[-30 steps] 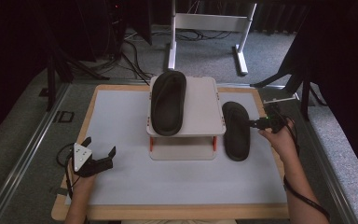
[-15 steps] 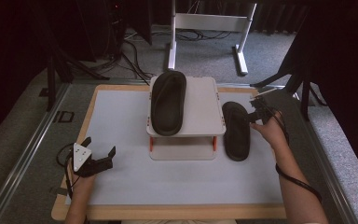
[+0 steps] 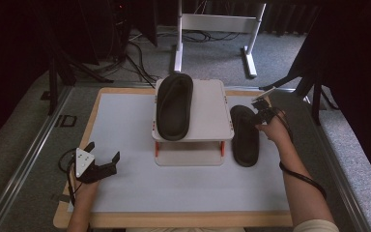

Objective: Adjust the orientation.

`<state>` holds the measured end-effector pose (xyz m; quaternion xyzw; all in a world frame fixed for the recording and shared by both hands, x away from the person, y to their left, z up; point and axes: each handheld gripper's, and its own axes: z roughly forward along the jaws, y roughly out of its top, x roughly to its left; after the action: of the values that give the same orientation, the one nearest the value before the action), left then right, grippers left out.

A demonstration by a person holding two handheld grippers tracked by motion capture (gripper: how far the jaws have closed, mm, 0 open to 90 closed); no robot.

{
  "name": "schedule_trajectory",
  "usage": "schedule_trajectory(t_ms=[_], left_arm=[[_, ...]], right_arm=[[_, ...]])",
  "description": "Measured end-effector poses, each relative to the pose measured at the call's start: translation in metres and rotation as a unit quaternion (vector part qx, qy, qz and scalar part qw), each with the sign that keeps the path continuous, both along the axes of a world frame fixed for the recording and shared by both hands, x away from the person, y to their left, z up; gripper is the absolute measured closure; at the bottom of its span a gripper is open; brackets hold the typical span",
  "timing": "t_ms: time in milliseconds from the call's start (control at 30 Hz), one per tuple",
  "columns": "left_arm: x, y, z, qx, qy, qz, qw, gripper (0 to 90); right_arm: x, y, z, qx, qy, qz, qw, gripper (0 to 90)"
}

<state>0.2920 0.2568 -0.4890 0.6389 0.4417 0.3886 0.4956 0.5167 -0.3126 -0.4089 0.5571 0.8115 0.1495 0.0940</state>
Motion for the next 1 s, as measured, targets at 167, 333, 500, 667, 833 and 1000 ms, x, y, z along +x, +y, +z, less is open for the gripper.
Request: schedule_trajectory(t_ms=[167,333,500,667,833,1000], left_arm=[[0.000,0.000,0.000,-0.002,0.001,0.000,1.0000,1.2],[0.000,0.000,0.000,0.001,0.000,0.000,1.0000,1.2],[0.000,0.000,0.000,0.000,0.000,0.001,1.0000,1.2],[0.000,0.000,0.000,0.000,0.001,0.001,1.0000,1.2],[0.000,0.000,0.000,-0.001,0.001,0.001,1.0000,1.2],[0.000,0.000,0.000,0.000,0.001,0.001,1.0000,1.2]], right_arm=[[0.001,0.000,-0.006,0.001,0.002,-0.022,0.9998,69.2],[-0.001,0.001,-0.007,-0.010,-0.008,-0.026,0.9996,71.9],[0.000,0.001,-0.006,-0.012,-0.001,-0.035,0.9993,73.4],[0.001,0.002,-0.002,-0.020,0.014,-0.033,0.9991,74.7],[0.001,-0.002,0.009,-0.017,0.013,-0.032,0.9992,75.1],[-0.002,-0.006,0.027,-0.013,0.005,-0.033,0.9994,75.2]])
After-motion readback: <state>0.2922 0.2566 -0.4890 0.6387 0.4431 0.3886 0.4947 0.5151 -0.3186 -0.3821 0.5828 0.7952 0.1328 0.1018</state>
